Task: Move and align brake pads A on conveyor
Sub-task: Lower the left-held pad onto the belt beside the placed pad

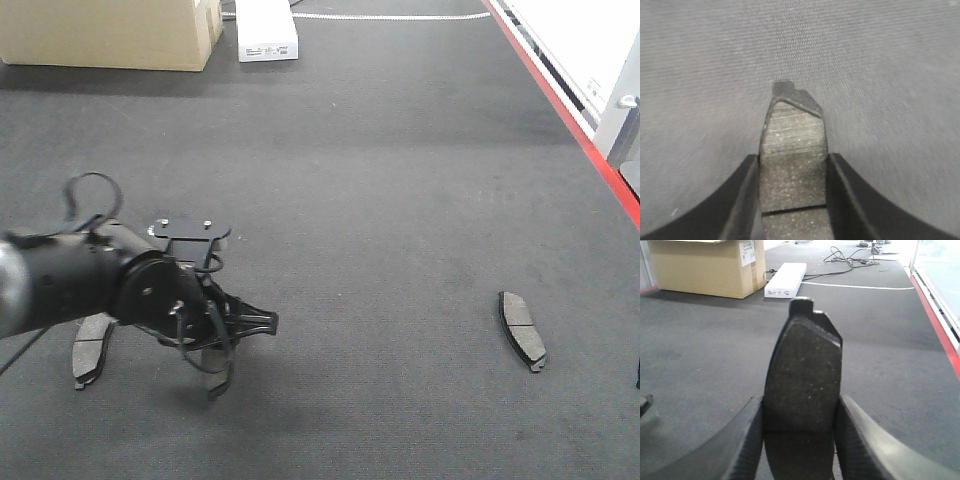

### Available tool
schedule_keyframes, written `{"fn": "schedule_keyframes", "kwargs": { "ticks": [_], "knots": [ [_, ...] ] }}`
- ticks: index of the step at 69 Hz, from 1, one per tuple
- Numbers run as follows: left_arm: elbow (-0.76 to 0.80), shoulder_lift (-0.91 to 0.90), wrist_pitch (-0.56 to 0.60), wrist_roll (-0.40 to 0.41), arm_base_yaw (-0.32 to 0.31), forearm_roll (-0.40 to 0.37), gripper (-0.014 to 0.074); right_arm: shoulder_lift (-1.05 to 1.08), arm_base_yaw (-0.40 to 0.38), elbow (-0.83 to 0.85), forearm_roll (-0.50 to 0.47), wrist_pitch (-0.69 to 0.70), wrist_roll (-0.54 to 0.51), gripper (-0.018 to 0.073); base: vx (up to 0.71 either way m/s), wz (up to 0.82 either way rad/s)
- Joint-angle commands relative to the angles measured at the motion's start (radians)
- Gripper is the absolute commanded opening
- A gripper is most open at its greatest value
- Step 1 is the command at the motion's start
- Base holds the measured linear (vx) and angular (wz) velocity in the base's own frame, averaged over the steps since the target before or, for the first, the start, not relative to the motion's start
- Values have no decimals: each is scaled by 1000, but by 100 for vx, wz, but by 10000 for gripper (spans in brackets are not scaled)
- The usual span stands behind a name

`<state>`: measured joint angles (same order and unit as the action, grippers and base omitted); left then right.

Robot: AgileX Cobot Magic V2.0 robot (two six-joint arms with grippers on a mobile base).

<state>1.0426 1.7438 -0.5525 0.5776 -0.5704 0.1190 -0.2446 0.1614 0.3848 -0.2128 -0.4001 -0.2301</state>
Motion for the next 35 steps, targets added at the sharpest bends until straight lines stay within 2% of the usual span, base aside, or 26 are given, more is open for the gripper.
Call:
{"fn": "schedule_keyframes", "kwargs": {
  "ticks": [1,10,17,31,35],
  "knots": [
    [47,-10,50,18,0,5,289,-8,-7,26,-5,93,-7,-5,0,0],
    [68,44,44,19,0,3,419,-8,-7,26,-5,93,-7,-5,0,0],
    [73,56,64,19,0,4,486,-8,-7,26,-5,93,-7,-5,0,0],
    [71,-37,75,15,-7,4,480,-8,-7,26,-5,93,-7,-5,0,0],
    [69,-94,56,15,-18,31,469,-8,-7,26,-5,93,-7,-5,0,0]
  ]
}}
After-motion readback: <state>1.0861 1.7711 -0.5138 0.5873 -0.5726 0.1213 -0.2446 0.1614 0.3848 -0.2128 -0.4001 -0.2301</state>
